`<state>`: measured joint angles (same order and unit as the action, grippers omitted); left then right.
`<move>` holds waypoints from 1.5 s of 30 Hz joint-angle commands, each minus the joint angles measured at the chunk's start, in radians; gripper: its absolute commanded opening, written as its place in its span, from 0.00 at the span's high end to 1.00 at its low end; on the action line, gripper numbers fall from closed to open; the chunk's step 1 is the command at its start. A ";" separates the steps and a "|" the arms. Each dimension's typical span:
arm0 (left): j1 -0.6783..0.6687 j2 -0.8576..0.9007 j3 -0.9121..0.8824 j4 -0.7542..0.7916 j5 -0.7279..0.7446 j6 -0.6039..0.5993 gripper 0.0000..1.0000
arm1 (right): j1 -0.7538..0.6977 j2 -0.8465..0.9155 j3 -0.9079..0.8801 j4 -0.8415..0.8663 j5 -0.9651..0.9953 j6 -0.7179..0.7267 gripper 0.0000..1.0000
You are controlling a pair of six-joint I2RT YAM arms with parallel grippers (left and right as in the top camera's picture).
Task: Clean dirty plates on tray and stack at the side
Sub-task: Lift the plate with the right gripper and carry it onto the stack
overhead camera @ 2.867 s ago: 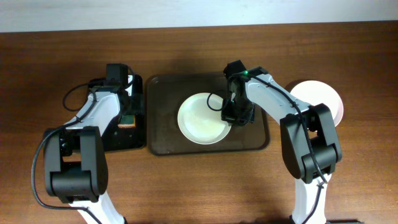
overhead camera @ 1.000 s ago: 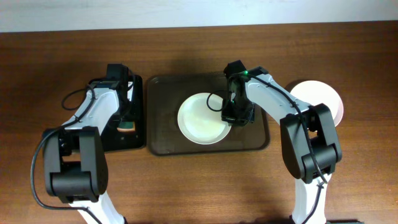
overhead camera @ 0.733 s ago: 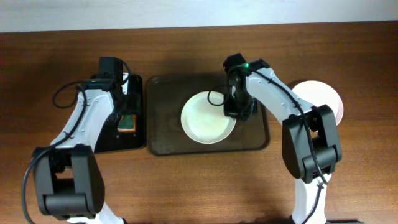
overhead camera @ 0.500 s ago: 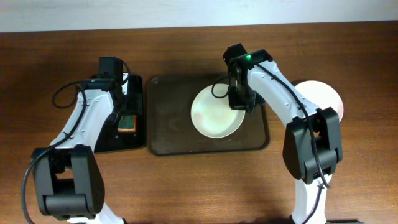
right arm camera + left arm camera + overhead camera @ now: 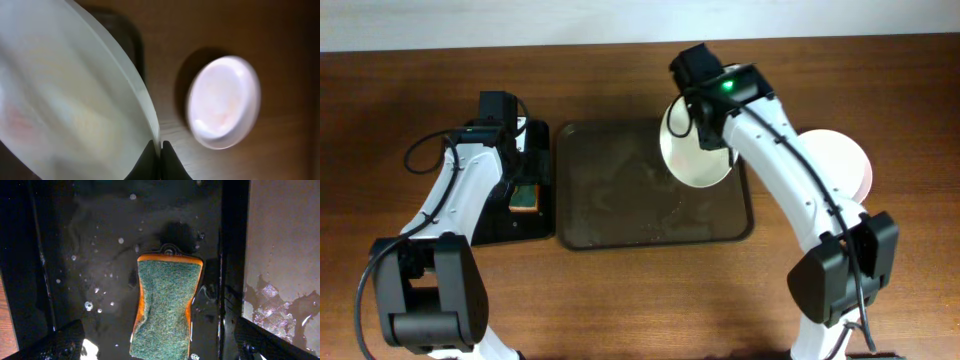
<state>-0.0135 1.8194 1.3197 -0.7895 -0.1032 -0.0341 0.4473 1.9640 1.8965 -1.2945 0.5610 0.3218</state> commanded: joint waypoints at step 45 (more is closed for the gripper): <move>0.006 -0.013 0.008 -0.002 0.011 -0.003 0.04 | -0.943 -0.026 -0.106 -0.006 -0.555 0.073 0.96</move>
<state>-0.0135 1.8194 1.3197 -0.7895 -0.1009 -0.0341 -0.4366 1.9629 1.8576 -1.3190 0.0395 0.4587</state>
